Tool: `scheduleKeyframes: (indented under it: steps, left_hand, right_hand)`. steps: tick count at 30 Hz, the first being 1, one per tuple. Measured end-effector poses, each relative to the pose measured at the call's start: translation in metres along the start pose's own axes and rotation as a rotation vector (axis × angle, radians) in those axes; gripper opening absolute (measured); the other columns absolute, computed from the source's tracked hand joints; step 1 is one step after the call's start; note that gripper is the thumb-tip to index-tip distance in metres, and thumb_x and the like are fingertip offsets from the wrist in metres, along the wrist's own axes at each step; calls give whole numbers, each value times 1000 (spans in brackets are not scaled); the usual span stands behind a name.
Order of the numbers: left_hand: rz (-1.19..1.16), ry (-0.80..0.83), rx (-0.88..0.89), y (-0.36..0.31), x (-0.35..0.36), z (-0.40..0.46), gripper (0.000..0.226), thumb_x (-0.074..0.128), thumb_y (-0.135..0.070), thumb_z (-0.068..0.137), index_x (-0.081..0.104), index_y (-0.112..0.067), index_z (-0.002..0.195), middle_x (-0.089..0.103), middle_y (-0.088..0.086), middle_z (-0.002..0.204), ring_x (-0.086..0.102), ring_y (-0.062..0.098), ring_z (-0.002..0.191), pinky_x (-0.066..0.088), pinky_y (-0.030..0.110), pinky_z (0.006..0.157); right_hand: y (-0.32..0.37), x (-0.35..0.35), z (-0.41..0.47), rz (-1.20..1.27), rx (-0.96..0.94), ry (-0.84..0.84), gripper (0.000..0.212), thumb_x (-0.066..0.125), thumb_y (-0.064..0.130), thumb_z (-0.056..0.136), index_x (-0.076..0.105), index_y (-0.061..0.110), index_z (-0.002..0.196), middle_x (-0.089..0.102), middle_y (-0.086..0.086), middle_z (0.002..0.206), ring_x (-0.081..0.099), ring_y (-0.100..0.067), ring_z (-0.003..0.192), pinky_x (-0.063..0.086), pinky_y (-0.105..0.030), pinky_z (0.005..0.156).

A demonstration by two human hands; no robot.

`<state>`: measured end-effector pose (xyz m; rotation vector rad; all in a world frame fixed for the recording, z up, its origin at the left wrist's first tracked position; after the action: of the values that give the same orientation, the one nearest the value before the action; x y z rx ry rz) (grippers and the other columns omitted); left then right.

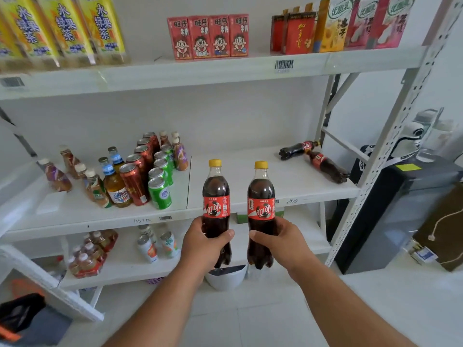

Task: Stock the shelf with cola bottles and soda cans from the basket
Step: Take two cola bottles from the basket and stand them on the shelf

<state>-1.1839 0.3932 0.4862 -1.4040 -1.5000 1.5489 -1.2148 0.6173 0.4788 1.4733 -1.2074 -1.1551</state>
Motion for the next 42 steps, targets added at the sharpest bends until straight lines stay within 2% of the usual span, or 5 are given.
scheduleKeyframes:
  steps: [7, 13, 28, 36, 42]
  left_hand:
    - [12, -70, -42, -13, 46, 28, 56, 89, -30, 82, 59, -31, 129, 68, -17, 110, 66, 14, 107, 48, 36, 93]
    - [31, -113, -64, -18, 55, 62, 53, 88, -31, 82, 60, -31, 127, 68, -17, 111, 66, 20, 110, 52, 43, 100]
    - [-65, -91, -33, -6, 29, 207, 49, 90, -21, 76, 63, -31, 116, 73, -11, 105, 69, 12, 95, 46, 25, 67]
    - [-47, -27, 17, 3, 28, 282, 55, 92, -21, 76, 61, -27, 120, 72, -14, 107, 68, 10, 99, 50, 33, 88]
    - [-8, -25, 42, 9, 38, 331, 57, 94, -25, 73, 58, -34, 116, 72, -15, 106, 70, 15, 100, 58, 39, 84]
  right_hand:
    - [6, -37, 59, 11, -1, 76, 20, 85, 19, 85, 75, 15, 102, 79, -10, 86, 65, -27, 56, 52, -36, 51]
    - [7, -35, 99, -12, 11, 116, 22, 84, 21, 86, 74, 22, 105, 79, -4, 88, 67, -20, 57, 53, -33, 51]
    - [21, 38, 219, -130, -8, 100, 22, 82, 18, 85, 72, 21, 105, 79, -6, 85, 68, -24, 60, 58, -38, 56]
    - [17, 60, 275, -157, 13, 31, 23, 83, 15, 83, 73, 22, 102, 79, -3, 90, 74, -24, 78, 60, -35, 65]
    - [10, 68, 327, -186, 11, 25, 21, 82, 14, 82, 71, 21, 99, 77, -2, 79, 66, -18, 60, 56, -31, 58]
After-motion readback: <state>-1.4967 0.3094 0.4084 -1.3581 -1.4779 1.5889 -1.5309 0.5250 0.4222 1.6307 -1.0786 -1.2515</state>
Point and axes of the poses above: each hand's wrist, its own z-axis towards the middle knuckle, its own x-axis out of the palm, y = z × x, the point moved 10 cm from there along z, towards the middle knuckle
